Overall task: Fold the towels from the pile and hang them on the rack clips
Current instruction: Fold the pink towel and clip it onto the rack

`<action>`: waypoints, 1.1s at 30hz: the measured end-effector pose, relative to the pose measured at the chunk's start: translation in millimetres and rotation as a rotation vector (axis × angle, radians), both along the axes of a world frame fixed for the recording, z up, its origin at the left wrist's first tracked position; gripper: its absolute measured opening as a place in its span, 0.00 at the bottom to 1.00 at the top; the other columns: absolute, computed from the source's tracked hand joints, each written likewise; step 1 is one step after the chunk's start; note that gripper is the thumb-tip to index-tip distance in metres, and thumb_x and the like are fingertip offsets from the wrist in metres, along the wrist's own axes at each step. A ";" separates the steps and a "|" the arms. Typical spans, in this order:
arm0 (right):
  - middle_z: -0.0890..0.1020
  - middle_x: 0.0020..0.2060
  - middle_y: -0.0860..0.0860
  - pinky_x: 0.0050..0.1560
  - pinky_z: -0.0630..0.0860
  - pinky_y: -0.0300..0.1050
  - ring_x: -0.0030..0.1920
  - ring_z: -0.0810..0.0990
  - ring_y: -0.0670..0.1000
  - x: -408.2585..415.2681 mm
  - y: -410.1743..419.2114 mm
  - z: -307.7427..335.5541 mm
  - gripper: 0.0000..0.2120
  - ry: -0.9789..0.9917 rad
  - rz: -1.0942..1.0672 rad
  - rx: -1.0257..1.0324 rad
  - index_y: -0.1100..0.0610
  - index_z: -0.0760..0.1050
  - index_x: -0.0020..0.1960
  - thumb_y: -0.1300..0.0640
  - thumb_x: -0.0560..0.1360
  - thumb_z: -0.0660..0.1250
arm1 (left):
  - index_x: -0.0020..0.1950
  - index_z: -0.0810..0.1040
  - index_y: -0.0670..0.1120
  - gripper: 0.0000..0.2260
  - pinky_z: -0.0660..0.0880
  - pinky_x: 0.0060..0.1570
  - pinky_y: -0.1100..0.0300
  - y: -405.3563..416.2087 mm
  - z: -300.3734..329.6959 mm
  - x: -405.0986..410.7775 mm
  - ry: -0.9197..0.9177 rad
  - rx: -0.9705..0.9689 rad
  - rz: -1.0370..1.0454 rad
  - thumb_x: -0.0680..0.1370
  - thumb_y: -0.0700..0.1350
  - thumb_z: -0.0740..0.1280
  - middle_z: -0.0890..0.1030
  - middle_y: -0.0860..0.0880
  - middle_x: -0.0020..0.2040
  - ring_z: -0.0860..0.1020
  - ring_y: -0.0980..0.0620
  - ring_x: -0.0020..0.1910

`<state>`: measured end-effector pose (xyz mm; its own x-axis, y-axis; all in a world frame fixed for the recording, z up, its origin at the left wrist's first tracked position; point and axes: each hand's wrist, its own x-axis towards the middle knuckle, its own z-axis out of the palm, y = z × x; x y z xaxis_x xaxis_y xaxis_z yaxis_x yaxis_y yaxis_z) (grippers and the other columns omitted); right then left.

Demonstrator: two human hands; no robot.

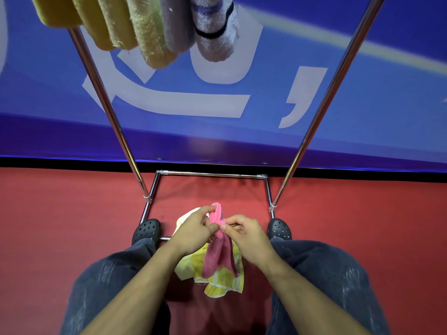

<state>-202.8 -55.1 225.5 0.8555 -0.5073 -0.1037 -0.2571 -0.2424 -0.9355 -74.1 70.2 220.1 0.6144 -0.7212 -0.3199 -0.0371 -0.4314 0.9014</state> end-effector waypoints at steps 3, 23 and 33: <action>0.84 0.47 0.45 0.52 0.80 0.40 0.46 0.85 0.44 -0.4 -0.5 -1.4 0.08 -0.005 0.000 0.007 0.43 0.84 0.47 0.57 0.77 0.74 | 0.75 0.69 0.44 0.24 0.78 0.39 0.61 -0.1 4.7 -3.5 0.084 -0.035 0.038 0.79 0.34 0.66 0.80 0.42 0.37 0.81 0.53 0.32; 0.84 0.46 0.47 0.40 0.77 0.34 0.41 0.83 0.43 -2.6 -2.5 10.1 0.02 0.011 -0.098 -0.027 0.51 0.80 0.48 0.56 0.77 0.73 | 0.61 0.75 0.55 0.11 0.78 0.53 0.52 9.4 27.2 -3.7 -0.535 0.218 -0.048 0.79 0.52 0.68 0.80 0.56 0.49 0.81 0.55 0.48; 0.85 0.49 0.56 0.47 0.83 0.42 0.46 0.87 0.50 0.8 -12.8 18.3 0.03 -0.156 -0.289 0.233 0.56 0.80 0.53 0.60 0.79 0.71 | 0.44 0.75 0.52 0.11 0.75 0.45 0.69 3.0 33.0 -13.0 -0.375 -0.229 0.183 0.74 0.47 0.78 0.81 0.55 0.38 0.79 0.60 0.39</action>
